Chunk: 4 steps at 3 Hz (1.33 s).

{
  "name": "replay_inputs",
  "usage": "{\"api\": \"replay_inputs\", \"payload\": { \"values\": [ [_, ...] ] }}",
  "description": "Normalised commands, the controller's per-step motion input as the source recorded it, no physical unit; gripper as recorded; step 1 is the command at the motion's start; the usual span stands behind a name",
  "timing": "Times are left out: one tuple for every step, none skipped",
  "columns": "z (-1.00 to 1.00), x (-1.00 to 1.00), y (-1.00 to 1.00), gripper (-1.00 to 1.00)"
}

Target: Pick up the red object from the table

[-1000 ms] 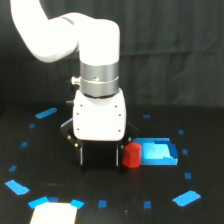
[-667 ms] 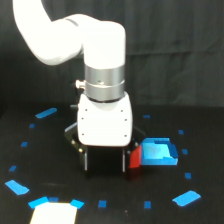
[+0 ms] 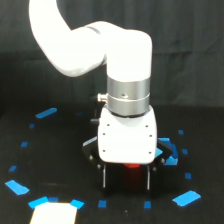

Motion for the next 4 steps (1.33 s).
{"api": "replay_inputs", "payload": {
  "values": [
    [-0.35,0.44,1.00,-1.00],
    [-0.28,0.56,1.00,-0.68],
    [-0.05,0.26,1.00,-1.00],
    [-0.25,-0.22,0.96,-1.00]
  ]
}}
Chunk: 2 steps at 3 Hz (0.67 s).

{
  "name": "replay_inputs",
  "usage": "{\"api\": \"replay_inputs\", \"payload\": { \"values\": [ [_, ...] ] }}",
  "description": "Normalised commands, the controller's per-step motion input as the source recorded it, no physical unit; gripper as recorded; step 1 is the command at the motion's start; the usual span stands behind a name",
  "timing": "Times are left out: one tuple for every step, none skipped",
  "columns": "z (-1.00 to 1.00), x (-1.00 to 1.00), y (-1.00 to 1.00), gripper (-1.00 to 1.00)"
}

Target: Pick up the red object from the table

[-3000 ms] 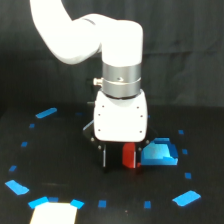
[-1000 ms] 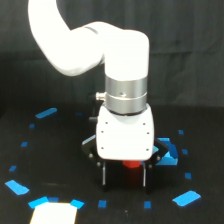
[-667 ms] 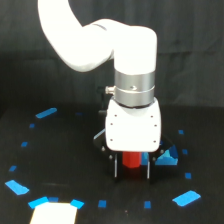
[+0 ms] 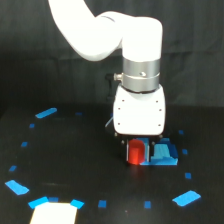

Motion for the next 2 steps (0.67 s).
{"api": "replay_inputs", "payload": {
  "values": [
    [1.00,0.35,-0.11,-0.87],
    [1.00,0.57,-0.20,-1.00]
  ]
}}
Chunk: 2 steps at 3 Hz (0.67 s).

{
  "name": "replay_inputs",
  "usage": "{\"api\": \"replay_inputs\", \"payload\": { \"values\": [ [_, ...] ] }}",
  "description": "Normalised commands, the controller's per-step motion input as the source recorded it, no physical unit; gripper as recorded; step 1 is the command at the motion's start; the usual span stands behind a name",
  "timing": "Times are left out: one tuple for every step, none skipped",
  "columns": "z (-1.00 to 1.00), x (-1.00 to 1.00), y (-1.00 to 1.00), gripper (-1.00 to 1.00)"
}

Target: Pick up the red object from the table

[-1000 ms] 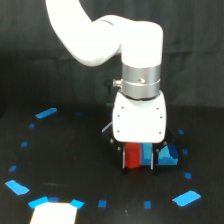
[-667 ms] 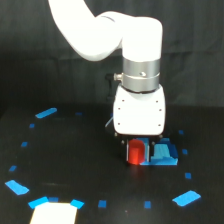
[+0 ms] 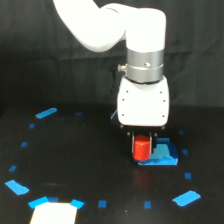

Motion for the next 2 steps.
{"api": "replay_inputs", "payload": {
  "values": [
    [1.00,0.42,0.28,-0.95],
    [1.00,0.10,1.00,-1.00]
  ]
}}
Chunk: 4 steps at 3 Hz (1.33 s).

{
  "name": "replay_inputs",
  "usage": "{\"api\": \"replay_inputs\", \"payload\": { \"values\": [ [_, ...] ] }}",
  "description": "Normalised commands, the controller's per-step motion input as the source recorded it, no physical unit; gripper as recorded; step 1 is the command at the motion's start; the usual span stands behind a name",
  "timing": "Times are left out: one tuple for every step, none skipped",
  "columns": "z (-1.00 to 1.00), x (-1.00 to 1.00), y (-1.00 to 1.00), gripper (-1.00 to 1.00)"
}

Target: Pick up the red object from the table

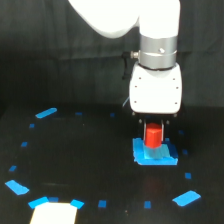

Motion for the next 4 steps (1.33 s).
{"api": "replay_inputs", "payload": {
  "values": [
    [0.99,0.57,0.65,-0.98],
    [1.00,1.00,0.92,-1.00],
    [1.00,0.21,0.67,-1.00],
    [1.00,0.24,-0.41,-1.00]
  ]
}}
